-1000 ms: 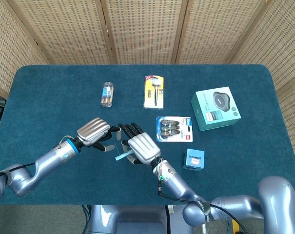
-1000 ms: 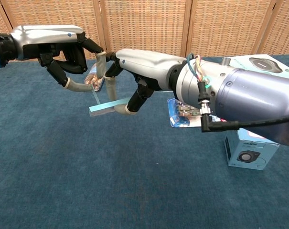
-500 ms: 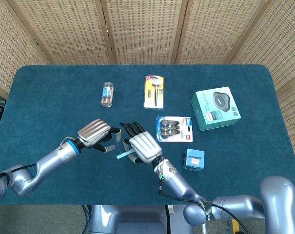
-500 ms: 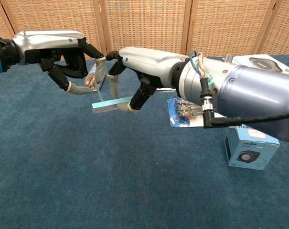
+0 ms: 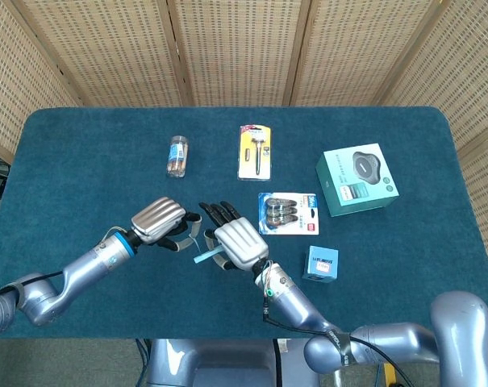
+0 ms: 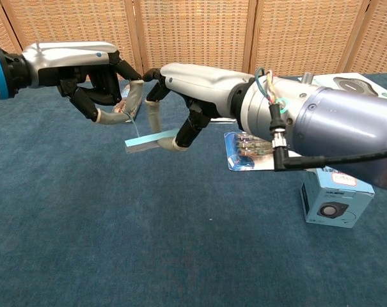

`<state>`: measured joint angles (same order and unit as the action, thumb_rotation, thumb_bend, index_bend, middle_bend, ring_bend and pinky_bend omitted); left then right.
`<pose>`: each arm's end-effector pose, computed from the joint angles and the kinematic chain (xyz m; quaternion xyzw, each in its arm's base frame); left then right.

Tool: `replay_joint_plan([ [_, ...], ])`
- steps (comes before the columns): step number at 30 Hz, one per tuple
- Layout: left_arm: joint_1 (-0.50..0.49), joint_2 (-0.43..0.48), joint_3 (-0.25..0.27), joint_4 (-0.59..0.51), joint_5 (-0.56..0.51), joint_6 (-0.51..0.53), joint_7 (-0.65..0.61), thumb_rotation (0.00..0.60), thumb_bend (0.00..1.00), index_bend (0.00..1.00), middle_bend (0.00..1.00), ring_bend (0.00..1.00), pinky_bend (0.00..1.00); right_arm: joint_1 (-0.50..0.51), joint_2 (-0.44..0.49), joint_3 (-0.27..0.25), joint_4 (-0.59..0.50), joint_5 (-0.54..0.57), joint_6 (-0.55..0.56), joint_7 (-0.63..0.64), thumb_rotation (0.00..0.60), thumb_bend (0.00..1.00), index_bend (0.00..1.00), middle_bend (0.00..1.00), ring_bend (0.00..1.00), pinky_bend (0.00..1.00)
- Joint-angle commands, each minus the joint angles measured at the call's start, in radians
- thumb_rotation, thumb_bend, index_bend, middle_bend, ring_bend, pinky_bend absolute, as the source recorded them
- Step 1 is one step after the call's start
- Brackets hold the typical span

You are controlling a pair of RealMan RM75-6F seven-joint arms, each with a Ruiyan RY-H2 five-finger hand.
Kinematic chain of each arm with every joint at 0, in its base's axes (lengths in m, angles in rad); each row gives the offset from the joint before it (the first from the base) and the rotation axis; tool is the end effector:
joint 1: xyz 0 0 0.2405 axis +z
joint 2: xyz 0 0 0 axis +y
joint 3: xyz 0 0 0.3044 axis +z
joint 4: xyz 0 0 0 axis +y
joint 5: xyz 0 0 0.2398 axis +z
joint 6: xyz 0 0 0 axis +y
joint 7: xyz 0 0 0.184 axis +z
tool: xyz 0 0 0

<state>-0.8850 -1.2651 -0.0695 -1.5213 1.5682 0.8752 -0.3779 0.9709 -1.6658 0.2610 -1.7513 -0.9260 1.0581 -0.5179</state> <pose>-0.1325 0.4237 0.0070 -0.7946 -0.3775 -0.4187 0.2254 -0.0001 -0.3758 -0.0878 0.7502 -0.3811 0.4541 0.2927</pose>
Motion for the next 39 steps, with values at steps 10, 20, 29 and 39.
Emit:
replay_joint_plan([
  [10,-0.003,-0.005,-0.003,0.000,-0.020,-0.005,0.016,0.600,0.58,0.69,1.00,0.91,0.95,-0.001,0.005,0.002,-0.001,0.001,0.001,0.002,0.600,0.47,0.63,0.00,0.00,0.00],
  [20,-0.001,0.002,-0.003,-0.002,-0.039,-0.015,0.021,0.600,0.71,0.83,1.00,0.91,0.95,-0.005,0.012,0.000,0.017,0.000,0.008,-0.005,0.600,0.47,0.63,0.00,0.00,0.00],
  [29,0.011,0.018,0.005,0.007,-0.037,-0.006,0.010,0.600,0.72,0.83,1.00,0.91,0.95,-0.013,0.013,-0.006,0.077,0.012,0.008,-0.005,0.600,0.47,0.63,0.00,0.00,0.00],
  [39,0.033,0.047,0.019,0.034,-0.026,0.015,-0.025,0.600,0.72,0.83,1.00,0.91,0.95,-0.028,0.017,-0.019,0.141,0.021,-0.006,0.003,0.600,0.47,0.63,0.00,0.00,0.00],
])
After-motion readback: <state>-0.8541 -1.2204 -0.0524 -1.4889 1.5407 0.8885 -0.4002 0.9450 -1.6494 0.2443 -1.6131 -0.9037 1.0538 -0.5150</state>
